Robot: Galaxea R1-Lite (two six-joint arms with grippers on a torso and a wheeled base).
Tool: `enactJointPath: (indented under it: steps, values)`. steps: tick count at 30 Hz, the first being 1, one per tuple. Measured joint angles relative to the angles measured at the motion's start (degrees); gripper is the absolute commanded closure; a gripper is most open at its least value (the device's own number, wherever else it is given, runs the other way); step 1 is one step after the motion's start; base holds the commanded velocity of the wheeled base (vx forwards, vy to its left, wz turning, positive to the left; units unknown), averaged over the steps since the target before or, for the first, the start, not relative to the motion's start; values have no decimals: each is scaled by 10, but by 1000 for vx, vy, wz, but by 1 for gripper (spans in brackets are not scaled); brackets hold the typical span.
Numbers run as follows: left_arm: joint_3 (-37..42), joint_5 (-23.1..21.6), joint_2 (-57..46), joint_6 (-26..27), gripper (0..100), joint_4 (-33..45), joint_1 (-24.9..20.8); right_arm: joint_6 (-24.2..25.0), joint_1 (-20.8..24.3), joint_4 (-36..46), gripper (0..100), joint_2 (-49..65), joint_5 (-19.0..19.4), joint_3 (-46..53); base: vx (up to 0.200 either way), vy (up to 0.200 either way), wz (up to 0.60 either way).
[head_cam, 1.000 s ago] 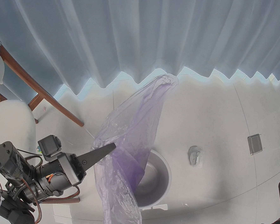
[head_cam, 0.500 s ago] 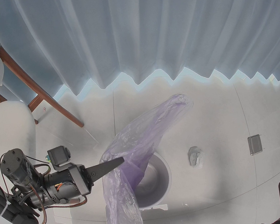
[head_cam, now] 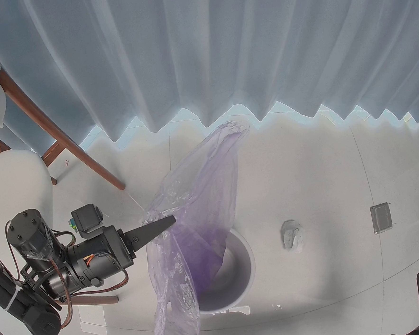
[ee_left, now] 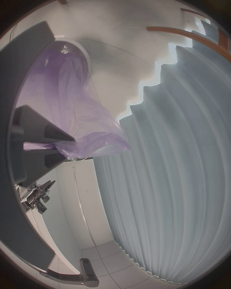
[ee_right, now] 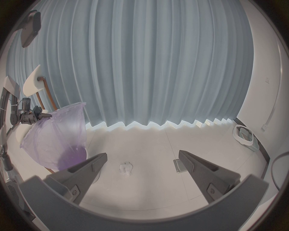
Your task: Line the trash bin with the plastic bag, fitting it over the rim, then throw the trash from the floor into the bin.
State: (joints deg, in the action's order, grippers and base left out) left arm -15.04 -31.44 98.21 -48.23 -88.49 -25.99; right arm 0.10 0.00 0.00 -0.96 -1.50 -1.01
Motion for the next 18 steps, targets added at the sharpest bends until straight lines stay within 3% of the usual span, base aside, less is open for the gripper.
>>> enactJointPath:
  steps: [7, 18]
  values:
    - [30, 0, -11, 38, 100, 1, -7, 0, 0, 0, 0, 0, 0, 0, 0, 0, 0]
    - [99, 1, -16, 203, 100, 3, -6, 0, 0, 0, 0, 0, 0, 0, 0, 0, 0]
